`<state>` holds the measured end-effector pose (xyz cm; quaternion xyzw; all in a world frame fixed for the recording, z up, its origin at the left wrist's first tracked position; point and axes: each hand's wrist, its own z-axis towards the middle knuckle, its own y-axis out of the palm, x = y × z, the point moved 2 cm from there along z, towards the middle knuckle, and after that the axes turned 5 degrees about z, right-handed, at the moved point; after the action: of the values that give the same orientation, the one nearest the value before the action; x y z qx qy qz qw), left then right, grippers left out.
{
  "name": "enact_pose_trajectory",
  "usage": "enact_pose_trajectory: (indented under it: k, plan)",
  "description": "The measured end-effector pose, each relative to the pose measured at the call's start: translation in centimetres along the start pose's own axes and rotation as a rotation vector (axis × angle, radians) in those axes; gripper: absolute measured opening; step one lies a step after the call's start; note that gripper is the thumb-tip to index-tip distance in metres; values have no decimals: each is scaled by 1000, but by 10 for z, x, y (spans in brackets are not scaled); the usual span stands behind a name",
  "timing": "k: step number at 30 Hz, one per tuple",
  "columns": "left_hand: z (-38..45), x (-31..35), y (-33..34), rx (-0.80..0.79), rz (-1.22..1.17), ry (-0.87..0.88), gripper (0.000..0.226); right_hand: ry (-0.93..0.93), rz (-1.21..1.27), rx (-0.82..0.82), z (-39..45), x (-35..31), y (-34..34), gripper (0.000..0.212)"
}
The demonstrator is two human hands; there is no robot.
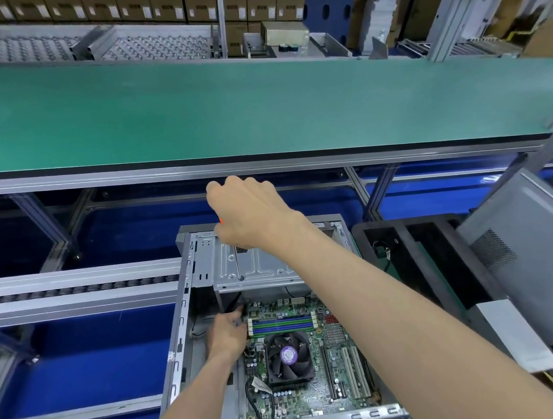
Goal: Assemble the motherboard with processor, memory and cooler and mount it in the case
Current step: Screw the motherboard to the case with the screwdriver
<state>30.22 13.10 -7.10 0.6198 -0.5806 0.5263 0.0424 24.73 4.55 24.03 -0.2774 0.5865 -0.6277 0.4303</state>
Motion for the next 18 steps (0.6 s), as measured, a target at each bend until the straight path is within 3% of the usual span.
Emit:
enact_pose_trajectory:
  k: [6,10,13,18]
  plan:
    - [-4,3,0,-2,-6,-4,44,-14,78,-55,0,-2,-2,25]
    - [-5,4,-2,6,13,-13,44,22,-34,6,-2,5,-3,19]
    - [-5,4,-2,7,64,-6,43,9,106,-73,-1,6,-4,27]
    - [-7,6,-4,14,71,-15,42,55,-30,22,-1,5,0,25]
